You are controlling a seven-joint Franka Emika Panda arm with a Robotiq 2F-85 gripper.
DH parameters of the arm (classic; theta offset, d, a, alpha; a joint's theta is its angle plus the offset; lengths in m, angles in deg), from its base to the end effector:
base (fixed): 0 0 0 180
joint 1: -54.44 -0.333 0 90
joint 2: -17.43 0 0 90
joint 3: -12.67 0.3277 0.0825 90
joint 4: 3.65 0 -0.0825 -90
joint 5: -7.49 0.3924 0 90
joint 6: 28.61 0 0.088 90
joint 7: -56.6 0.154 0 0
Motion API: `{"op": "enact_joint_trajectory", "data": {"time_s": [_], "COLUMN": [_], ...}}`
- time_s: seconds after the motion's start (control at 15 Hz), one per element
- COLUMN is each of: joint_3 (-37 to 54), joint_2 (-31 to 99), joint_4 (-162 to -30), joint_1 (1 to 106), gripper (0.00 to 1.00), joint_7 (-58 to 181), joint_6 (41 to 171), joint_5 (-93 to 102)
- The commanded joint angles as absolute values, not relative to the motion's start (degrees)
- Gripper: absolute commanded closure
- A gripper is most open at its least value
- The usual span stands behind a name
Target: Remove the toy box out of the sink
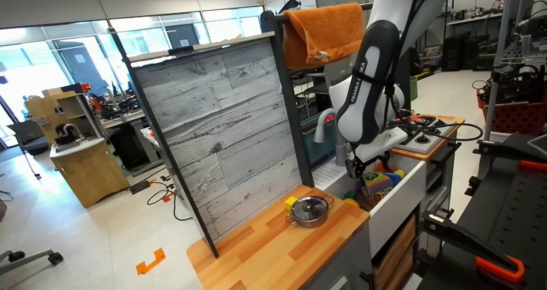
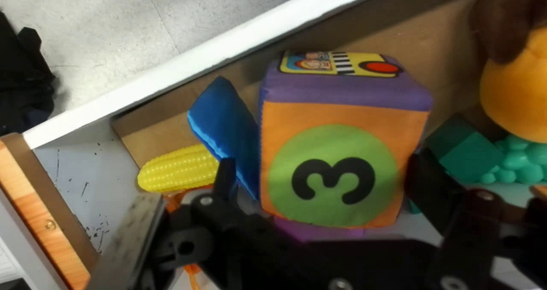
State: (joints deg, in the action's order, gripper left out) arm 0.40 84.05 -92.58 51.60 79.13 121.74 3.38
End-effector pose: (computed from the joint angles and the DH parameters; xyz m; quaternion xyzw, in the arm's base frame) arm 0.6449 -0.1064 -0.0835 0.9752 -0.1845 -0.0231 0.1202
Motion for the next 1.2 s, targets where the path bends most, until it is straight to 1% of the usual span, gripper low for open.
{"op": "enact_joint_trajectory", "data": {"time_s": [0.0,0.07,0.13,0.4,0.8,0.87,0.93,1.0,1.07,1.13], "joint_3": [-0.3,-0.6,-0.8,-0.9,-1.7,-1.9,-2.1,-2.6,-3.1,-3.3], "joint_2": [86.7,87.1,87.3,87.5,87.3,86.5,85.6,83.7,81.7,78.9], "joint_4": [-88.8,-88.2,-87.9,-87.5,-87.3,-88.3,-89.3,-91.3,-93.5,-96.6], "joint_1": [51.3,51.0,50.8,50.4,49.9,49.6,49.2,48.2,47.1,46.0], "gripper": [0.00,0.25,0.26,0.57,0.95,0.99,1.00,1.00,0.97,0.97], "joint_7": [79.5,80.0,80.3,80.9,81.5,81.9,82.3,83.5,84.7,85.4], "joint_6": [119.8,119.5,119.5,119.6,119.0,118.7,117.3,114.7,112.4,110.9], "joint_5": [5.0,4.9,4.8,4.7,4.5,4.5,4.6,4.6,4.4,4.1]}}
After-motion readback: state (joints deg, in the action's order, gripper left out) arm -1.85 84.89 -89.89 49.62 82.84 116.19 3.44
